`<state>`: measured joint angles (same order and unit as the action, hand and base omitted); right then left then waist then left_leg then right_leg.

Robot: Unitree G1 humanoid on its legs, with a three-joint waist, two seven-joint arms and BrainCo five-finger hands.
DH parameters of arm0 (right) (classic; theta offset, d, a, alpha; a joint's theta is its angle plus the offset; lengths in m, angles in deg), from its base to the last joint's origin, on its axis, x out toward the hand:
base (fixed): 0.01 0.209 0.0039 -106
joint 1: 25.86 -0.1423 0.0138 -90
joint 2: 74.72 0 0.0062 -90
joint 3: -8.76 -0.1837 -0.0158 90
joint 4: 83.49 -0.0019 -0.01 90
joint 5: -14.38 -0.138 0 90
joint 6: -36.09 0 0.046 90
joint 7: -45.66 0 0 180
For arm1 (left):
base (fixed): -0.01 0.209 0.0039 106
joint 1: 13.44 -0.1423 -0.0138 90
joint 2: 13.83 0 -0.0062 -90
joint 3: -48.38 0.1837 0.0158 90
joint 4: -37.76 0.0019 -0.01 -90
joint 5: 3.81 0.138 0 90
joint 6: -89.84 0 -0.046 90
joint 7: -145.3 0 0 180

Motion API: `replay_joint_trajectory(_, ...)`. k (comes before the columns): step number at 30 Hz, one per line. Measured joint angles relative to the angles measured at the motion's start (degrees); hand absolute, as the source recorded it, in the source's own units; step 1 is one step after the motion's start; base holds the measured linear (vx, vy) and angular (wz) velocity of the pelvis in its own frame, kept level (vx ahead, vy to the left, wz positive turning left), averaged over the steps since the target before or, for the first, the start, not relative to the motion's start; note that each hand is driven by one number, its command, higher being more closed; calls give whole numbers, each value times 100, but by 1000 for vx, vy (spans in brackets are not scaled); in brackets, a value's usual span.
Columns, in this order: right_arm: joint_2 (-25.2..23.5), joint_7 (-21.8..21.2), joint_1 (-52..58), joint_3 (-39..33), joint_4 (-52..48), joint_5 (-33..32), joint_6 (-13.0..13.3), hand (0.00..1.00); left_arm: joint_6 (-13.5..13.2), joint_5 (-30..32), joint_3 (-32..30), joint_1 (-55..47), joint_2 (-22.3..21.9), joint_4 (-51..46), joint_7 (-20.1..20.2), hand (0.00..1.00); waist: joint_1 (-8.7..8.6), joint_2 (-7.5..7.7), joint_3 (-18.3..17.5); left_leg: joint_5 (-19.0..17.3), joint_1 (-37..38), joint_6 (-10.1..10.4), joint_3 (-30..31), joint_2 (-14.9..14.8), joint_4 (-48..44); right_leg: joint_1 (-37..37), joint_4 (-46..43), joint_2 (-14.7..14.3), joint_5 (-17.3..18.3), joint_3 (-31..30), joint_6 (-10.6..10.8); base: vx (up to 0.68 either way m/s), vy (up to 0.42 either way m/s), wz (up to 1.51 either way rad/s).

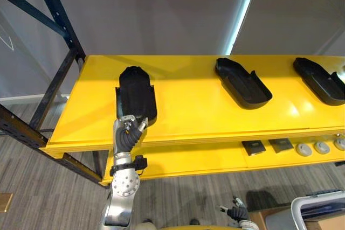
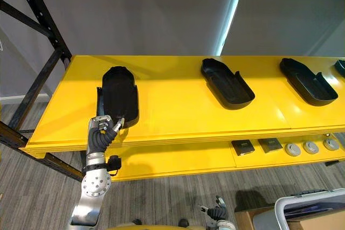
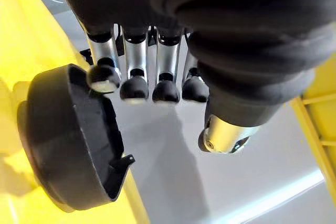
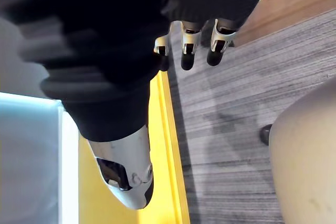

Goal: Walk over and take plastic housings, then place them on the shelf

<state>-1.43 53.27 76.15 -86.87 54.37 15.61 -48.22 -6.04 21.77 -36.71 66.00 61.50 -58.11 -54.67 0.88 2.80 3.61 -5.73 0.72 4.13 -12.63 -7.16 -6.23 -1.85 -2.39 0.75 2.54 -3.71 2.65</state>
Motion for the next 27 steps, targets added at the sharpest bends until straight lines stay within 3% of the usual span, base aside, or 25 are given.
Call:
replay_joint_trajectory(9, 84, -6, 72, 118, -31, 54, -2, 0, 227, 53, -87, 378, 126, 972, -10, 100, -20, -99, -211, 24, 139, 3, -181, 15, 155, 125, -75, -14, -3, -248, 5, -13, 2, -14)
replay_joint_trajectory(15, 108, -10, 61, 119, 11, 63, -3, 0, 325, 210, -242, 796, 317, 1503, -11, 100, -49, -108, -260, 276, 277, 32, -218, 47, 583, 219, -39, -52, -34, -258, -34, -9, -13, -2)
replay_joint_trajectory(27, 107, -30, -119, 123, 113, 118, -83, 0, 513, 235, -568, 1703, 944, 2340, -16, 100, -301, -71, -236, 426, 368, 21, -256, 147, 937, 201, 155, -83, -123, -264, -42, 13, -5, -2)
